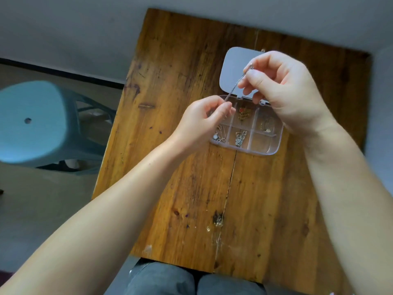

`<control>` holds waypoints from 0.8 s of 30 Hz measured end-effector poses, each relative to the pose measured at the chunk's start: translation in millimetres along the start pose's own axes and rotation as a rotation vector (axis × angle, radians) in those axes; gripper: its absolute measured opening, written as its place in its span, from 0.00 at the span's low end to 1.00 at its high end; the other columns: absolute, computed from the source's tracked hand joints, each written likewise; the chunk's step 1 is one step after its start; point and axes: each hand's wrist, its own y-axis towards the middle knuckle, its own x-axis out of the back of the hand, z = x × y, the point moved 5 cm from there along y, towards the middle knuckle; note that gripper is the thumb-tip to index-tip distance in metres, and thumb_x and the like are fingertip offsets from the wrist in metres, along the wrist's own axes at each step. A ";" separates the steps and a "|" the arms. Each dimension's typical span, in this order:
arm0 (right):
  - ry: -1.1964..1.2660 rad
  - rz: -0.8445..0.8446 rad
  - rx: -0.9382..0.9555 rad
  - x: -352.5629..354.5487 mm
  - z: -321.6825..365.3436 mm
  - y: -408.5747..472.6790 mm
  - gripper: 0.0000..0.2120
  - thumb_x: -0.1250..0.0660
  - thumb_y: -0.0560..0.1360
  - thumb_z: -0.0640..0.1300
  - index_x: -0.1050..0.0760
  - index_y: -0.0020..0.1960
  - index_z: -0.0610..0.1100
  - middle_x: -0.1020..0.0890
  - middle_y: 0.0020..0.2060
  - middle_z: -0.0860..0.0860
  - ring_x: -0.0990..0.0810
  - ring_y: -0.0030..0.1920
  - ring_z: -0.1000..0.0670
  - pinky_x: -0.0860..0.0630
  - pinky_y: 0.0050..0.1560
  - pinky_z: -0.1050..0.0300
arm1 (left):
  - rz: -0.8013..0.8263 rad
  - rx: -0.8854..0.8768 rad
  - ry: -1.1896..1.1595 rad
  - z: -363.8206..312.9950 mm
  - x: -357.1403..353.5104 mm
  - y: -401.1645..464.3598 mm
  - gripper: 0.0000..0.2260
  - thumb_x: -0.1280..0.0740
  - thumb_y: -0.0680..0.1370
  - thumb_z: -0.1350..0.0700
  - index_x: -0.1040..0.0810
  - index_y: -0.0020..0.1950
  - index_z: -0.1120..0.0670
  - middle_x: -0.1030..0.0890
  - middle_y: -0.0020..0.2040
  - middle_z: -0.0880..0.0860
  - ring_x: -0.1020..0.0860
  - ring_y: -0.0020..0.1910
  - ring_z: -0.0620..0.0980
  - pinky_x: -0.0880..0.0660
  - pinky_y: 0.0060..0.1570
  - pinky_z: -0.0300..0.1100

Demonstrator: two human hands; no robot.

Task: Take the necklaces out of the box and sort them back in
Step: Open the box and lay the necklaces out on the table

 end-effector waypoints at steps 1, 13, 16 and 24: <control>0.033 -0.019 -0.007 3.4 1.9 -2.9 0.06 0.38 0.78 0.39 0.26 0.46 0.49 0.18 0.38 0.54 0.19 0.39 0.56 0.24 0.37 0.65 | -0.012 0.008 -0.022 -1.4 8.5 -3.9 0.13 0.40 0.80 0.56 0.21 0.42 0.59 0.17 0.43 0.52 0.21 0.43 0.44 0.24 0.49 0.40; 0.115 -0.176 -0.336 -129.7 -82.3 -99.9 0.08 0.34 0.76 0.37 0.19 0.48 0.48 0.16 0.38 0.54 0.19 0.39 0.58 0.24 0.40 0.66 | -0.032 0.584 -0.181 136.7 96.9 -28.5 0.16 0.38 0.79 0.52 0.29 0.32 0.53 0.31 0.28 0.49 0.34 0.26 0.46 0.29 0.39 0.42; -0.082 -0.267 -0.214 -176.3 -82.5 -121.9 0.08 0.33 0.76 0.37 0.18 0.51 0.45 0.17 0.44 0.53 0.20 0.46 0.58 0.25 0.48 0.69 | 0.054 0.484 0.284 147.5 101.0 -14.9 0.15 0.37 0.78 0.49 0.27 0.33 0.53 0.26 0.29 0.48 0.29 0.29 0.46 0.31 0.32 0.40; -0.532 -0.082 -0.086 -242.2 -107.1 -141.7 0.09 0.31 0.73 0.34 0.19 0.53 0.38 0.18 0.43 0.45 0.20 0.46 0.47 0.23 0.51 0.62 | 0.392 -0.040 0.787 140.1 68.5 -5.5 0.11 0.36 0.78 0.50 0.26 0.43 0.57 0.23 0.41 0.54 0.25 0.41 0.55 0.29 0.37 0.45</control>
